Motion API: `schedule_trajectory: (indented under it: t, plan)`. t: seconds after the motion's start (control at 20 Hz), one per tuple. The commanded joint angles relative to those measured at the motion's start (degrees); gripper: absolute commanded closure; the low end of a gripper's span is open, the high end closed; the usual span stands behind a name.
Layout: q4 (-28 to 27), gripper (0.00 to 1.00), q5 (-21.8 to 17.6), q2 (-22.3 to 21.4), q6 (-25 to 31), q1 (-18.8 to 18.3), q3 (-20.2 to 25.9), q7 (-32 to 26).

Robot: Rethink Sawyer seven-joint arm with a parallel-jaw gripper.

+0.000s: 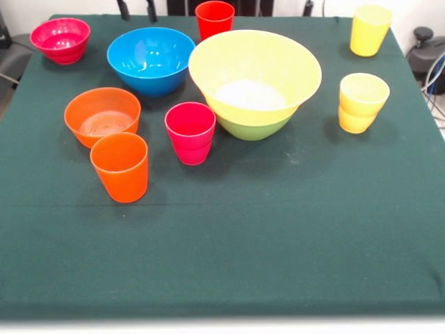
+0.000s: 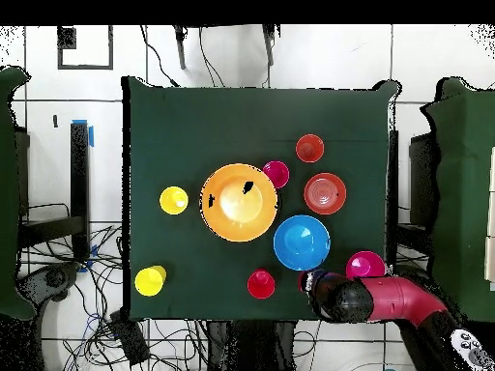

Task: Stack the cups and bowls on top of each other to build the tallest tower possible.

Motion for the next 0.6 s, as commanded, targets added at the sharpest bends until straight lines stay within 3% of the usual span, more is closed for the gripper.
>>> schedule_trajectory:
  t: [0.05, 0.6]
  plan:
    - [-6.28, 0.0, -5.4, 5.69, -4.22, 3.95, -0.07, -1.61]
    - [-7.99, 0.0, -5.98, 8.6, -5.18, 2.86, -0.93, -2.85]
